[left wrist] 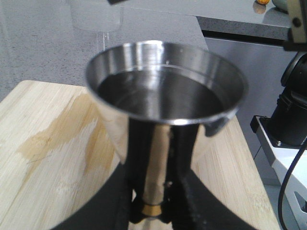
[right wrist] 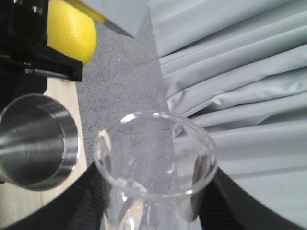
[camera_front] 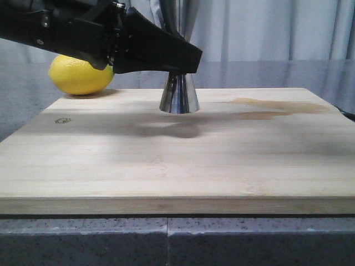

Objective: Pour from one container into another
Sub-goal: 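Tilt the beaker upright with the right gripper and lift it away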

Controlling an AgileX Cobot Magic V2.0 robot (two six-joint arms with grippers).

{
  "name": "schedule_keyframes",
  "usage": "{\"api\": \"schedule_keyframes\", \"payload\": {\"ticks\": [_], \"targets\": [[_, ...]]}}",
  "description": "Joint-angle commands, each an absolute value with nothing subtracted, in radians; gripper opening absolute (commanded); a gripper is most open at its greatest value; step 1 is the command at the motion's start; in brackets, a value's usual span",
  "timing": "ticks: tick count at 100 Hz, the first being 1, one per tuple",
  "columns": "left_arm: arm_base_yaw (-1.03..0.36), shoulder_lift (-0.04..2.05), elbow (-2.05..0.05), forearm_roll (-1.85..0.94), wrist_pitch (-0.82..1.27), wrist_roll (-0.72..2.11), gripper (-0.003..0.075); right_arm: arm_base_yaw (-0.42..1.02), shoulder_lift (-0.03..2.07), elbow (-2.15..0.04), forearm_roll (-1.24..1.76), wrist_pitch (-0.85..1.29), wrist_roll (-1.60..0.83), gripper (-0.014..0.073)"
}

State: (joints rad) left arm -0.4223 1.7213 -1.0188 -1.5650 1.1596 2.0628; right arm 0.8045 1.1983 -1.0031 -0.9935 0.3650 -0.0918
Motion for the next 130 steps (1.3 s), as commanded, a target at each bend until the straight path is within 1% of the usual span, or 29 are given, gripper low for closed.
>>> {"api": "schedule_keyframes", "payload": {"ticks": [1,19,31,46,82,107,130], "targets": [[-0.432,1.671,-1.048,-1.637,1.262,2.051,-0.0013,0.8,1.178,-1.039,-1.002,0.357,-0.065,0.0164],[-0.432,1.671,-1.048,-1.636,1.262,2.051,-0.0013,0.798,1.176,-1.039,-1.002,0.364,-0.014,0.0164],[-0.432,1.671,-1.048,-1.636,1.262,2.051,-0.0013,0.765,1.176,-1.039,-1.002,0.358,0.041,0.0164],[-0.432,1.671,-1.048,-1.634,1.262,2.051,-0.0013,0.704,1.174,-1.039,-1.002,0.324,0.12,0.0164],[-0.432,1.671,-1.048,-1.634,1.262,2.051,-0.0013,0.52,1.174,-1.039,-0.996,0.166,0.325,0.0164],[-0.432,1.671,-1.048,-1.634,1.262,2.051,-0.0013,0.408,1.205,-1.035,-0.864,0.048,0.343,0.0164],[-0.432,1.671,-1.048,-1.632,1.262,2.051,-0.0013,0.379,1.259,-0.992,-0.833,-0.053,0.345,0.0164]]}}
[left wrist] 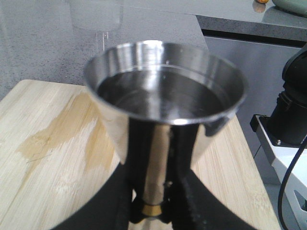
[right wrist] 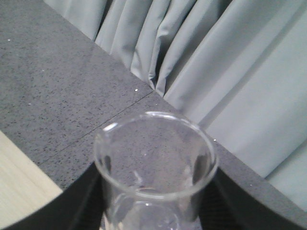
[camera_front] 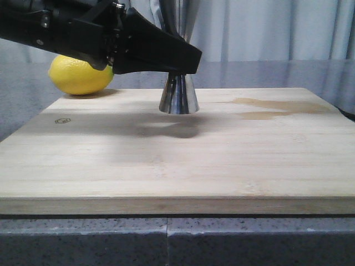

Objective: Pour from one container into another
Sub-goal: 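Tilt the beaker upright with the right gripper and lift it away, then lower the beaker onto the board's far corner with the right gripper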

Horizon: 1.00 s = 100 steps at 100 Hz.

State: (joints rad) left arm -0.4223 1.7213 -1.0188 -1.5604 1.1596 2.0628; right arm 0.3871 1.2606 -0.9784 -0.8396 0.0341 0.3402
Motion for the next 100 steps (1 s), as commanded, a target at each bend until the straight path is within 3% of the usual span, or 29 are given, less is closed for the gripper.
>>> {"api": "schedule_keyframes", "payload": {"ticks": [1,100], "targets": [[-0.432,1.671,-1.048,-1.632,1.262,2.051,-0.0013,0.379,1.263,-0.989,-0.833,-0.06,0.345,0.0164],[-0.432,1.671,-1.048,-1.62,1.264,2.051,-0.0013,0.085,1.437,-0.633,-0.721,-0.843,0.345,0.0164]]}}
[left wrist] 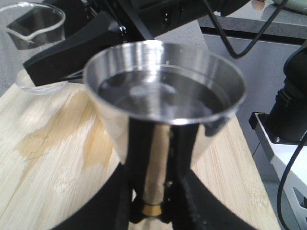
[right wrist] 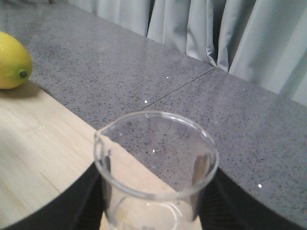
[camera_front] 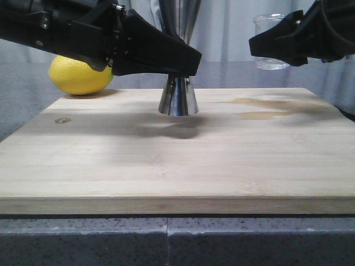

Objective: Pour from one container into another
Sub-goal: 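Lower the beaker onto the board's far corner with the right gripper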

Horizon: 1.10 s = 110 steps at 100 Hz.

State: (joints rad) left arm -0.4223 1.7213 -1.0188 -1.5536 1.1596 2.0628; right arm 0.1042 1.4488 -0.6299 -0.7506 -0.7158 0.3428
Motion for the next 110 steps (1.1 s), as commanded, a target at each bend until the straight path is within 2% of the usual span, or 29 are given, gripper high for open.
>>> {"api": "schedule_keyframes", "payload": {"ticks": [1,62,110], "targets": [[-0.432,1.671,-1.048,-1.62,1.264,2.051,-0.0013,0.085,1.438,-0.63,-0.721,-0.849,0.345,0.0164],[-0.432,1.671,-1.048,-1.62,1.262,2.051,-0.0013,0.079,1.643,-0.618,-0.681,-1.048,0.317,0.0164],[-0.432,1.671,-1.048,-1.62,1.26,2.051,-0.0013,0.079,1.655,-0.618,-0.641,-1.052,0.274,0.0164]]}}
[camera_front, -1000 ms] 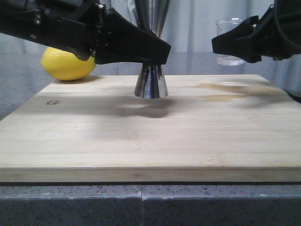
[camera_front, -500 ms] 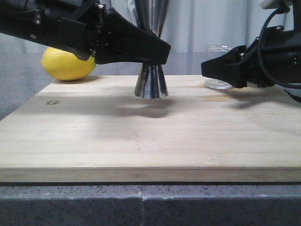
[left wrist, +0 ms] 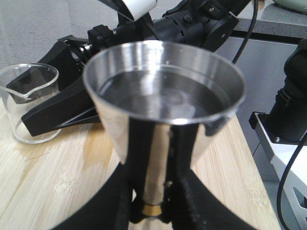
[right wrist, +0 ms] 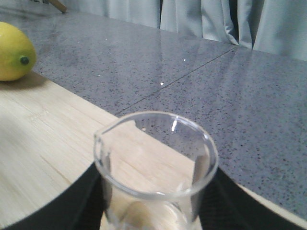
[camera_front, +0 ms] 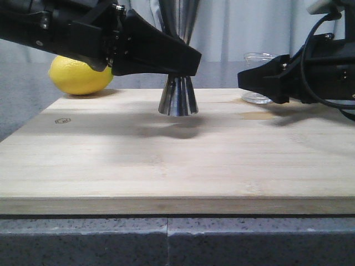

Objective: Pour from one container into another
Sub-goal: 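Lower the beaker onto the board's far corner with the right gripper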

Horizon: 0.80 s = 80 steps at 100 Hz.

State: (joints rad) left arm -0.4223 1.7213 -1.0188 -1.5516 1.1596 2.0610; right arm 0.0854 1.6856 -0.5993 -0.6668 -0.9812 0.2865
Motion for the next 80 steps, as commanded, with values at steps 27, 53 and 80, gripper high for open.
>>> {"api": "schedule_keyframes", "payload": {"ticks": [27,53,80], "targets": [[-0.432,1.671,-1.048,-1.62,1.26,2.051,-0.0013,0.079,1.655,-0.618,-0.643,-1.031,0.274,0.0168],[-0.432,1.671,-1.048,-1.62,1.26,2.051,-0.0013,0.079,1.655,-0.618,-0.643,-1.031,0.274,0.0246],[-0.432,1.671,-1.048,-1.62,1.258,2.051,-0.0013,0.079,1.655,-0.618,-0.643,-1.033,0.274,0.0375]]}}
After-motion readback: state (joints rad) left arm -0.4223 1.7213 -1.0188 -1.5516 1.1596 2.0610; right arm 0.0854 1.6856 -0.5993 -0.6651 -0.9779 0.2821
